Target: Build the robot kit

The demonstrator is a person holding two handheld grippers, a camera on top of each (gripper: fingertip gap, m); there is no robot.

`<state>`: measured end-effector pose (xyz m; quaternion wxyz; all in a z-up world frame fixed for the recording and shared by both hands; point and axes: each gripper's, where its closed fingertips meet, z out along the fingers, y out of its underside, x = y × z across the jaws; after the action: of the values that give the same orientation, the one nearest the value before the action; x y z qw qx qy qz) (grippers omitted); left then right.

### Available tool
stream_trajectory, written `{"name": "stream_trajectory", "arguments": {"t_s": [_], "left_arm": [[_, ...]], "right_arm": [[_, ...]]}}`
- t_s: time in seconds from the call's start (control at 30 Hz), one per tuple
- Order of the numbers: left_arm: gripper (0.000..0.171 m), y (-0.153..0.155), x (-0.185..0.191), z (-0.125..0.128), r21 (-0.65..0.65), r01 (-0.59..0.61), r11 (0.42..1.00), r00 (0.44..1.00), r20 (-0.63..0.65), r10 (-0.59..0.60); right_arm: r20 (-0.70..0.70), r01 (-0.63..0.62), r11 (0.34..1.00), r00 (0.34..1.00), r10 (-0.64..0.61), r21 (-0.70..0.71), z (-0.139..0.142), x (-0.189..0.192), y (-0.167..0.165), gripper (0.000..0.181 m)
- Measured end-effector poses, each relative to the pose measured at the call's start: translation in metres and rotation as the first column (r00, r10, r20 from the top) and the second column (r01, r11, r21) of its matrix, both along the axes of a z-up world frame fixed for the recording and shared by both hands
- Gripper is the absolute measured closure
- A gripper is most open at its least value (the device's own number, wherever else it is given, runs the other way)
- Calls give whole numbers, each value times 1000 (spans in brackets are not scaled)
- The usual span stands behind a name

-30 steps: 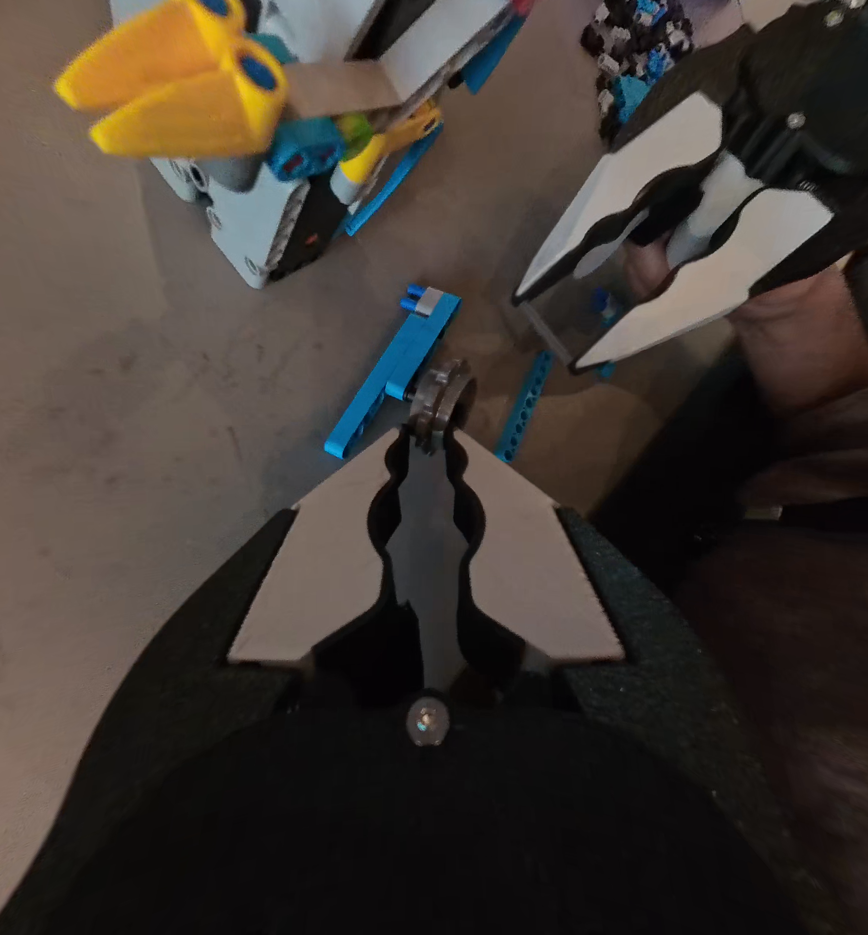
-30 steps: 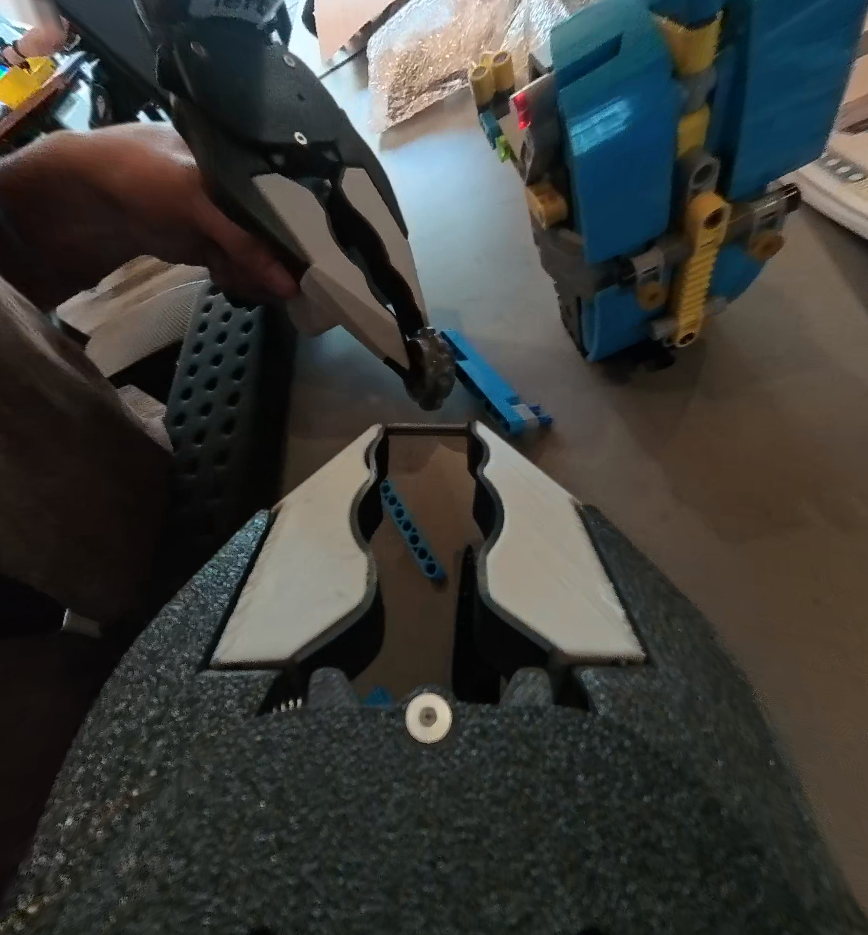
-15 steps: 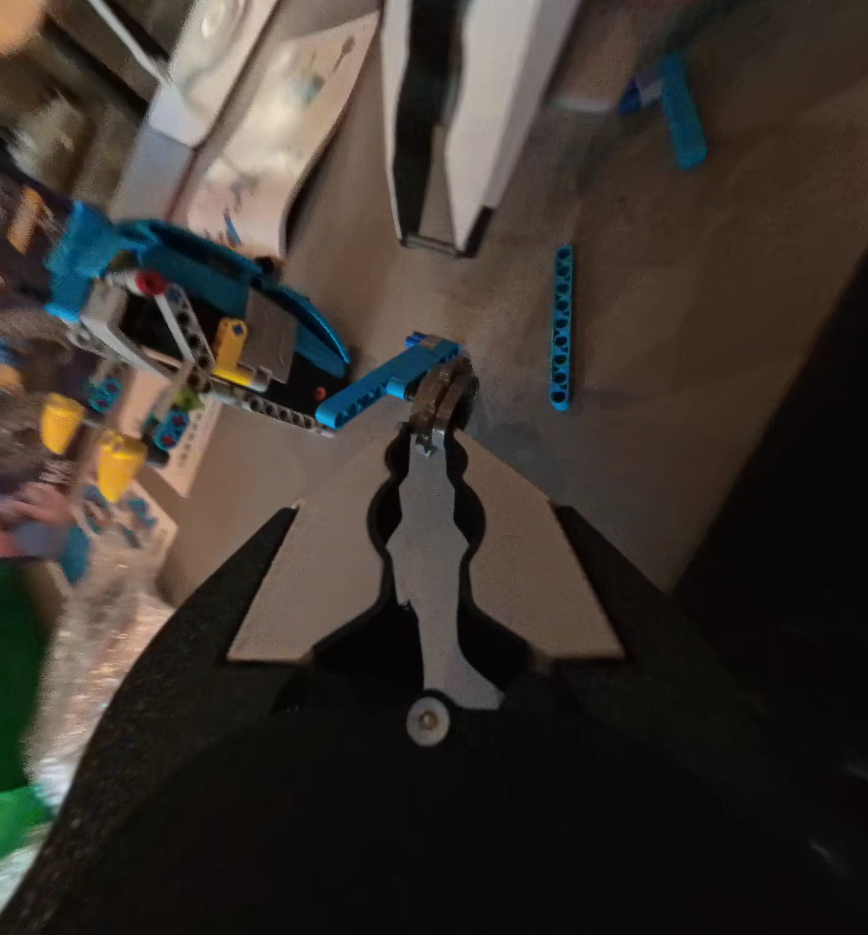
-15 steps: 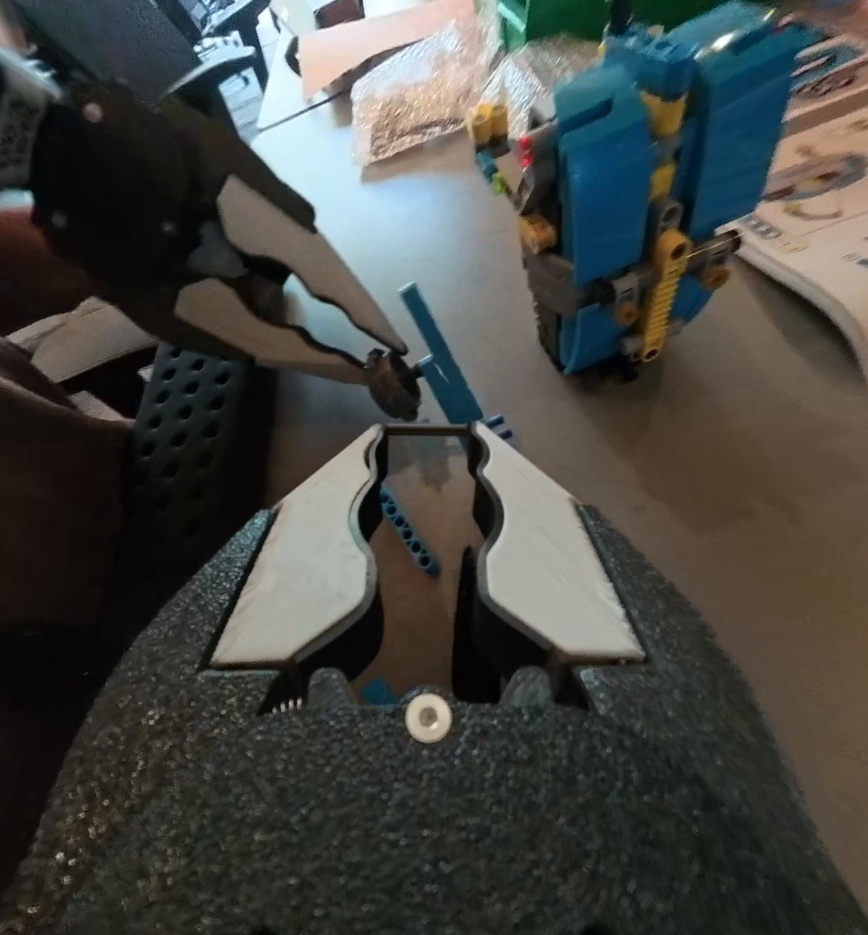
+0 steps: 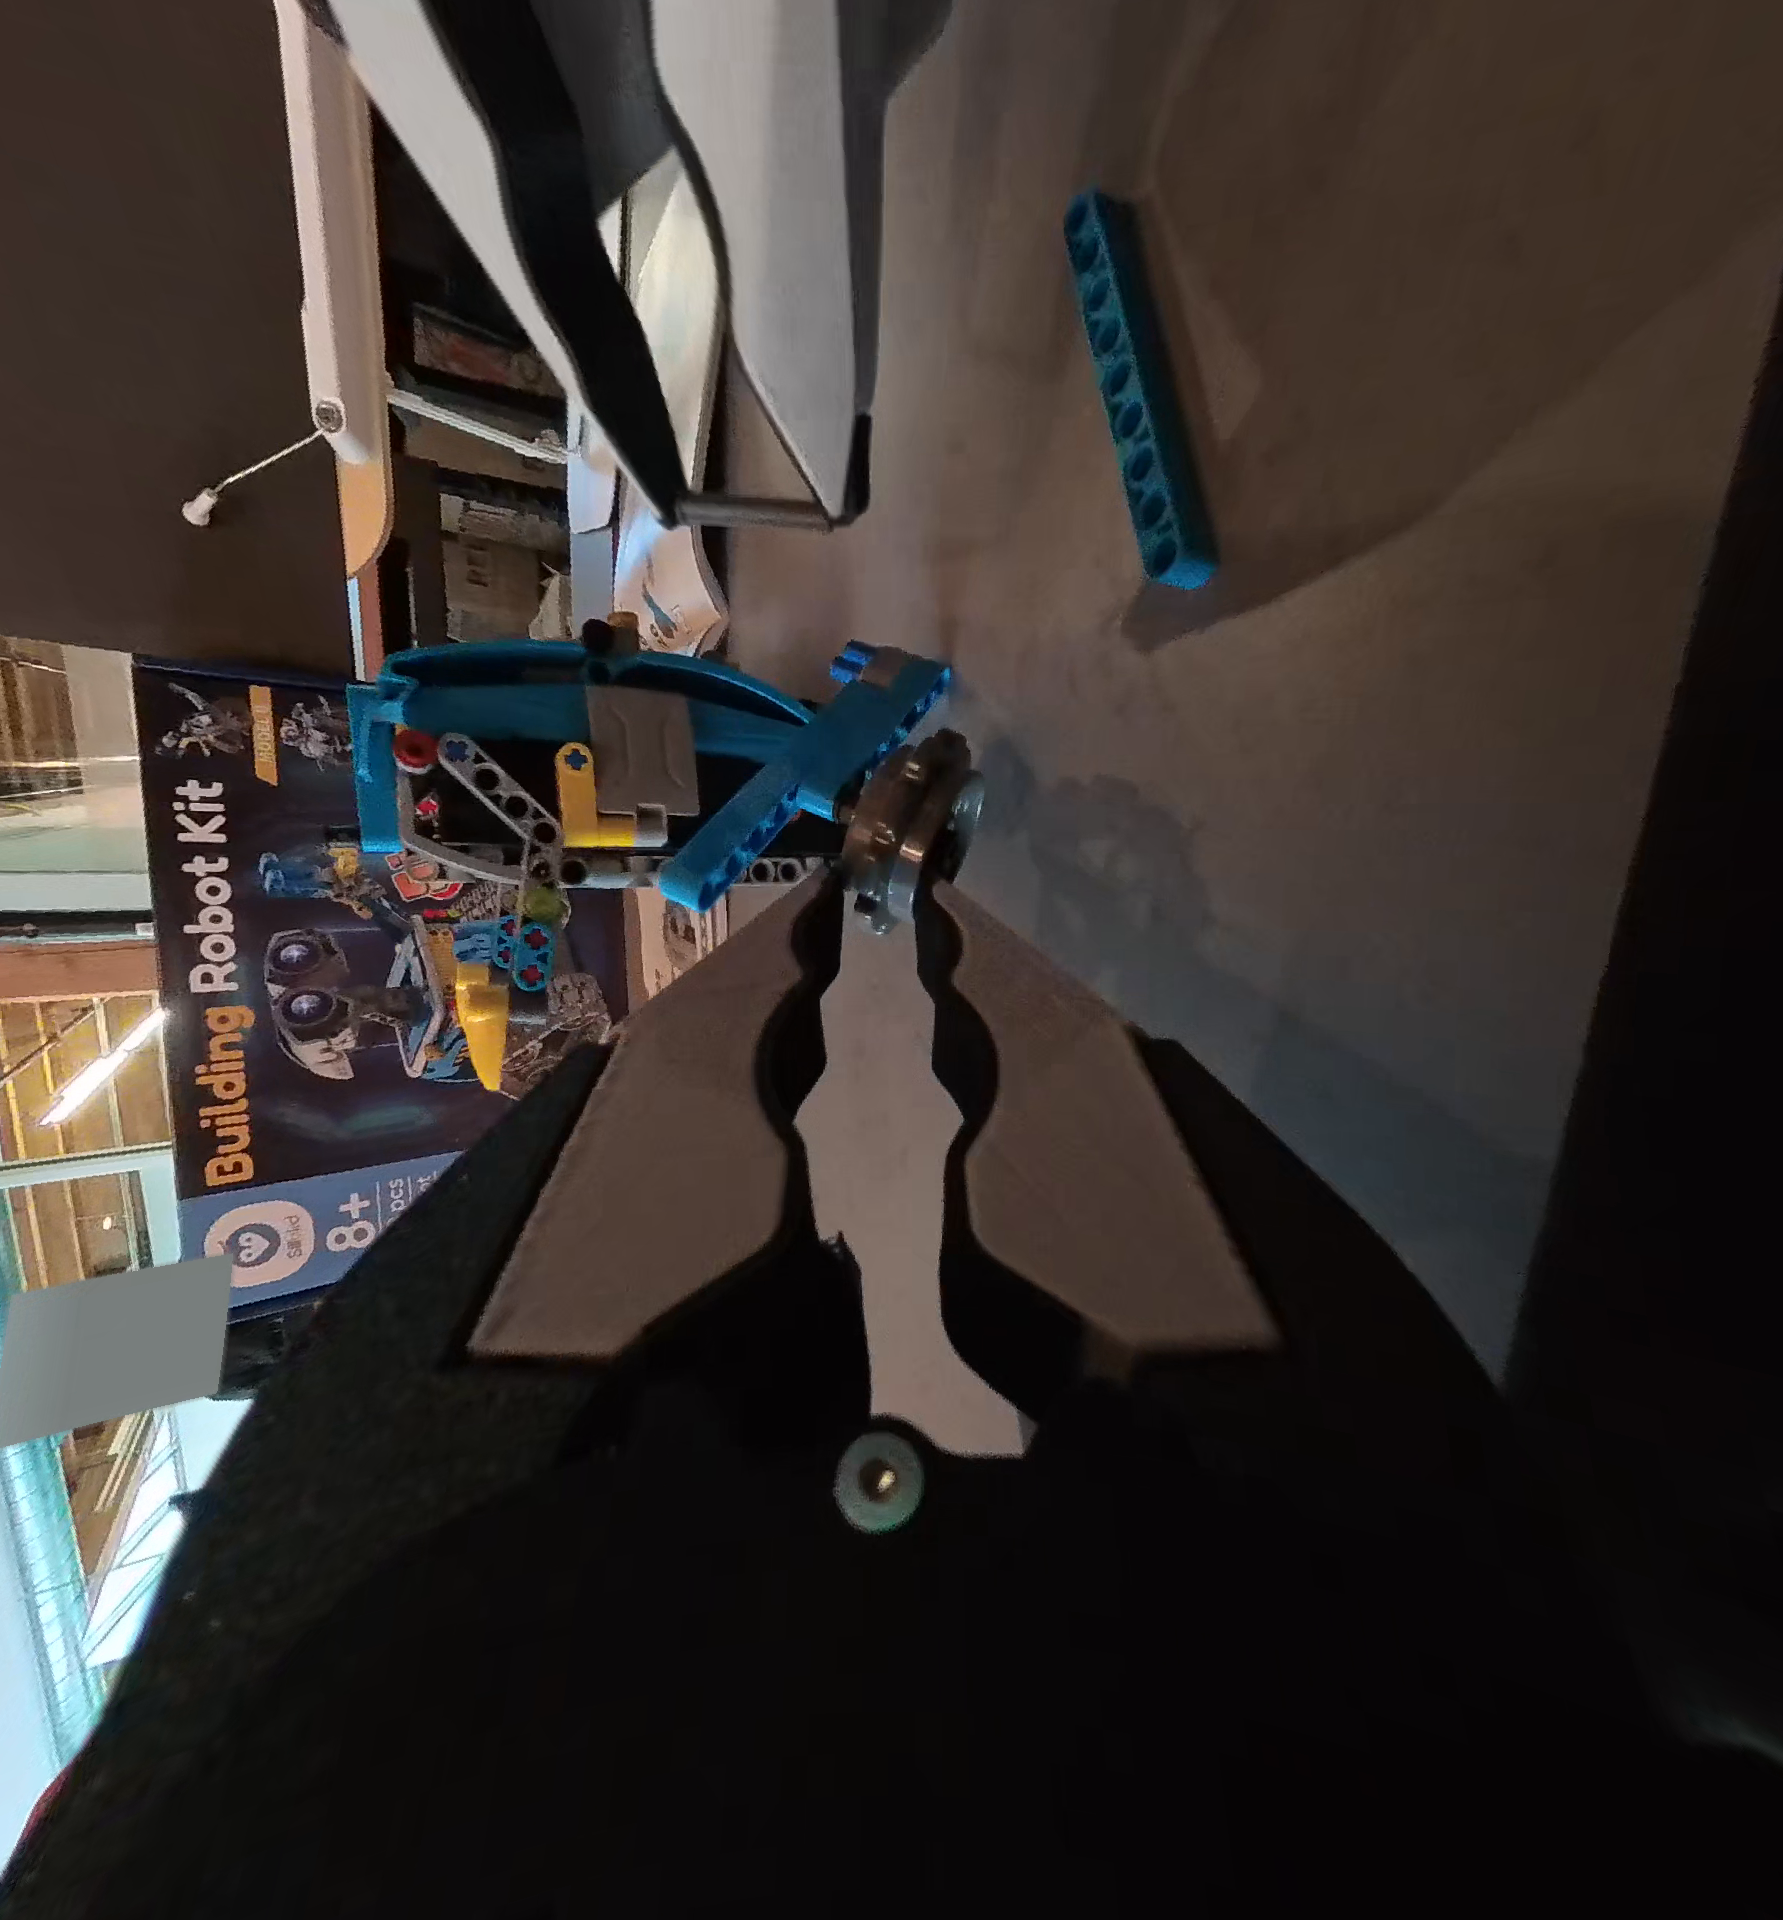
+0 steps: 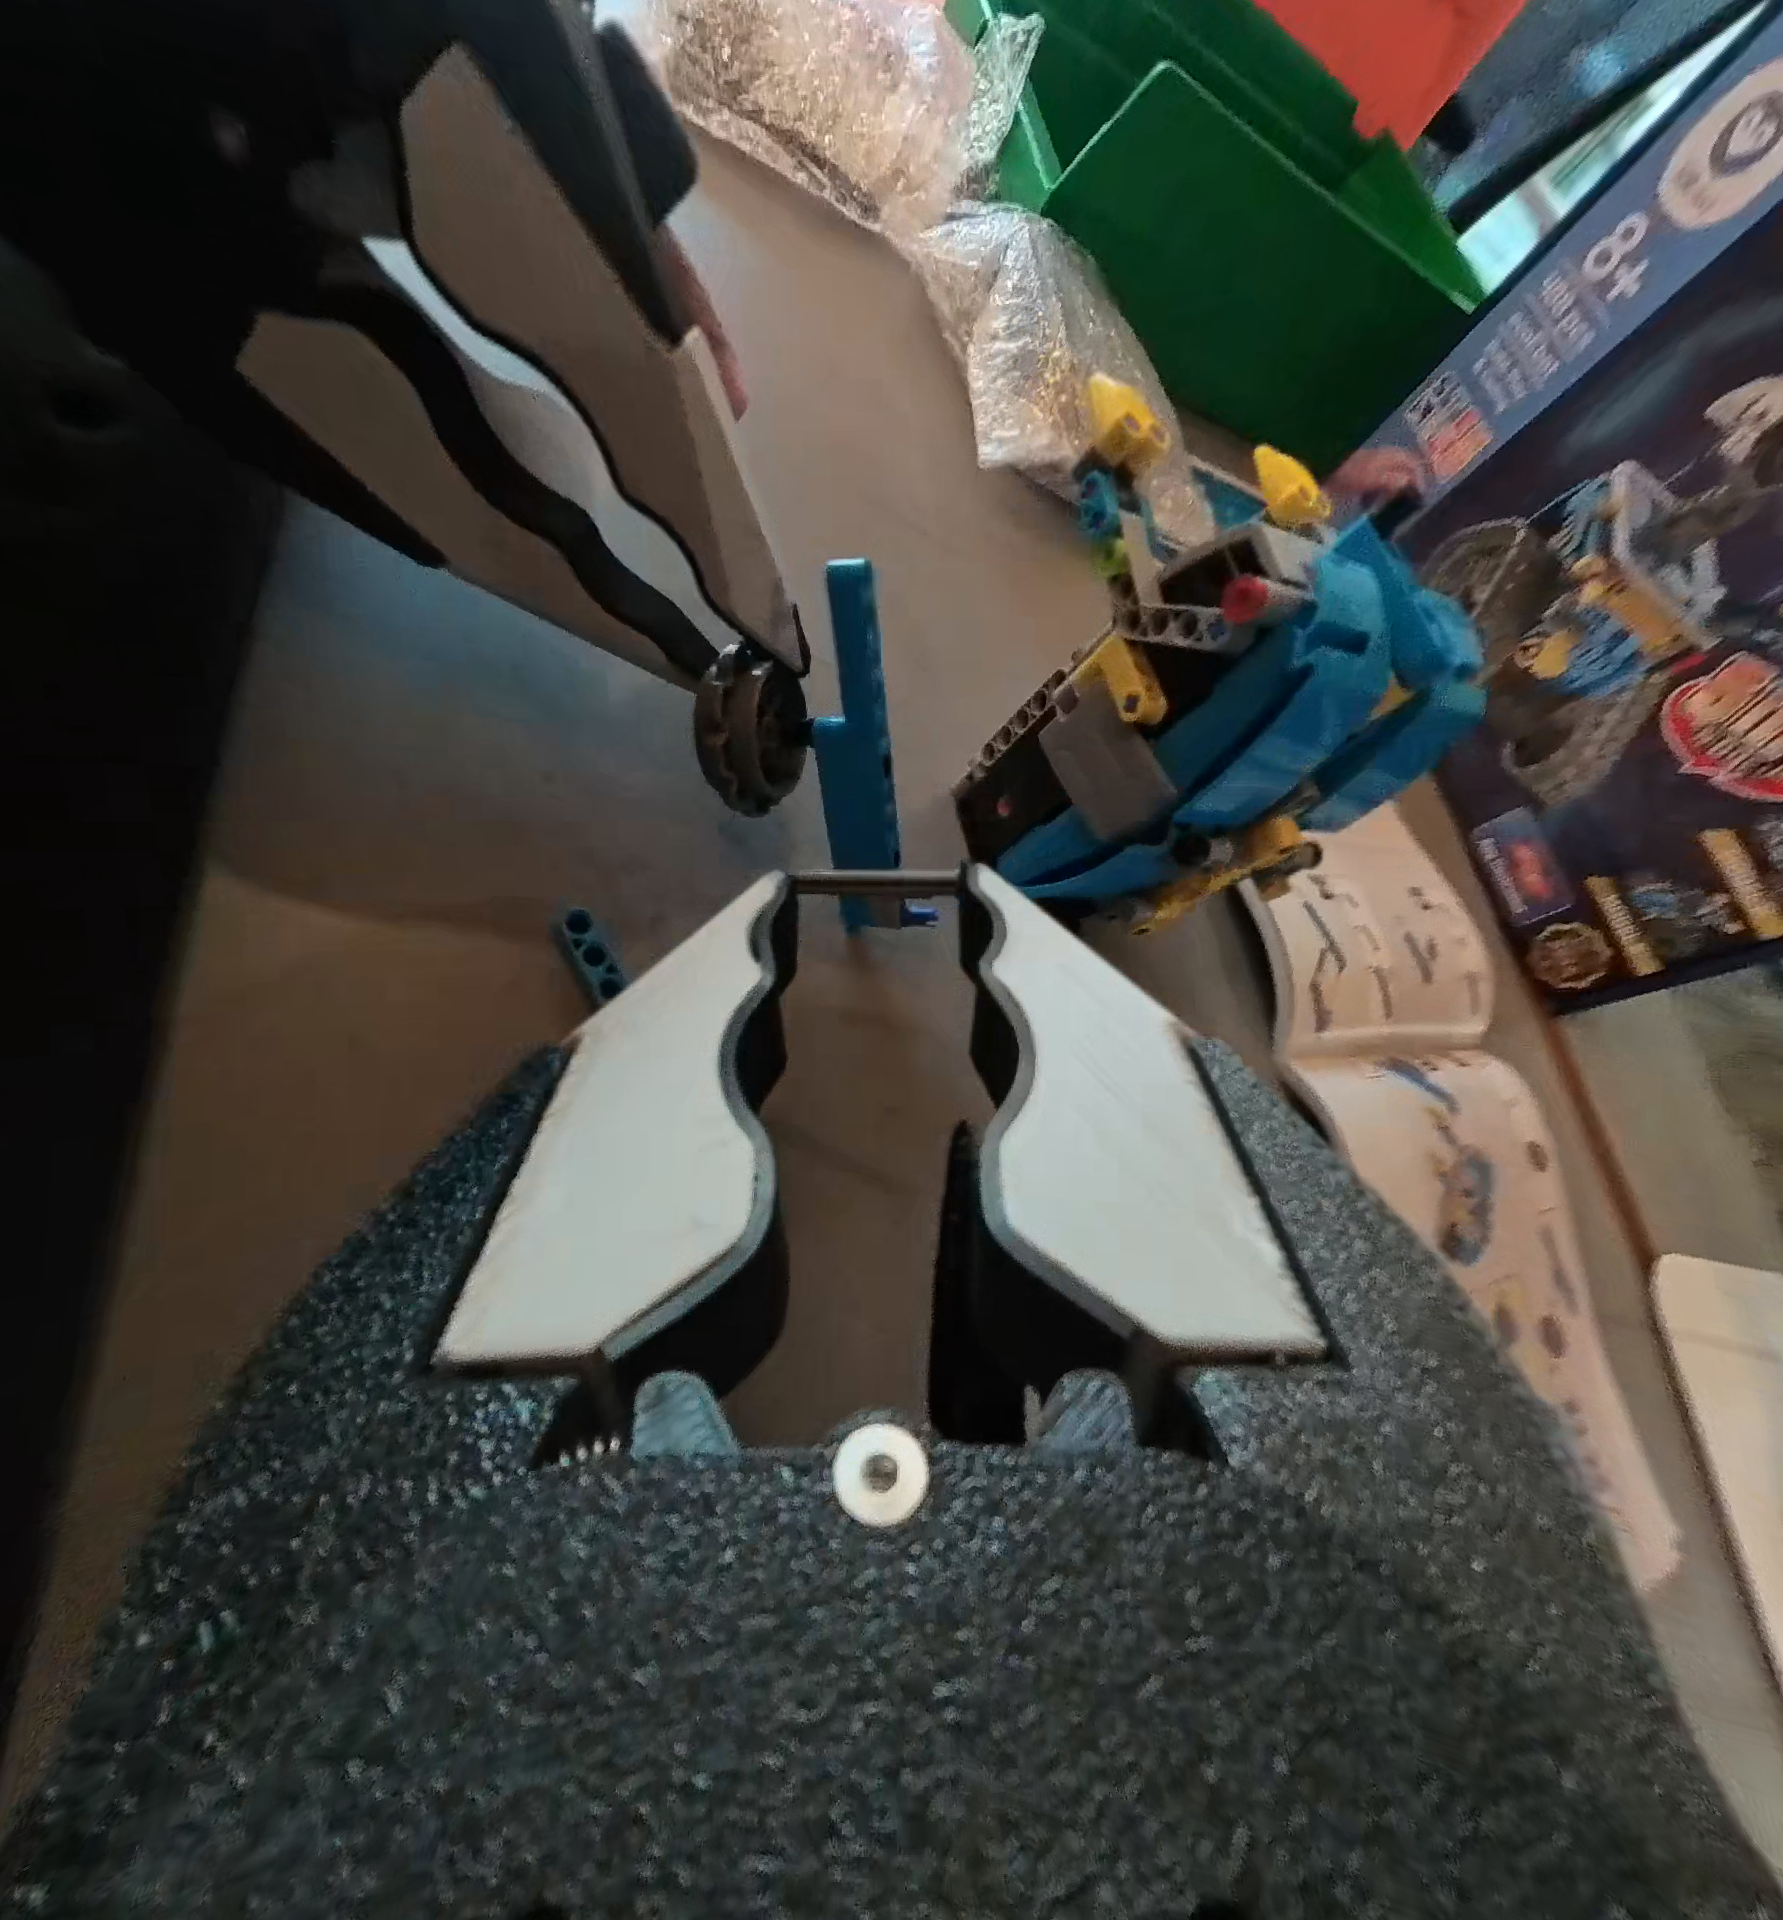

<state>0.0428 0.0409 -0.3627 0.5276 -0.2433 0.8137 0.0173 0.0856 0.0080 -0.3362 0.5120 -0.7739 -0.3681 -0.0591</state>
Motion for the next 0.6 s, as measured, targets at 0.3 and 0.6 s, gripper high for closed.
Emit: {"name": "stream_trajectory", "arguments": {"t_s": [0.3,0.6], "left_arm": [[158,1,-2,-6,-84,-46,995,999,-19,45],[158,0,0,-10,-529,-231,817,973,-142,183]], "right_arm": [[87,-4,1000,996,7,-26,-18,0,0,150],[-287,-50,975,958,-14,-217,-16,2,-5,150]]}}
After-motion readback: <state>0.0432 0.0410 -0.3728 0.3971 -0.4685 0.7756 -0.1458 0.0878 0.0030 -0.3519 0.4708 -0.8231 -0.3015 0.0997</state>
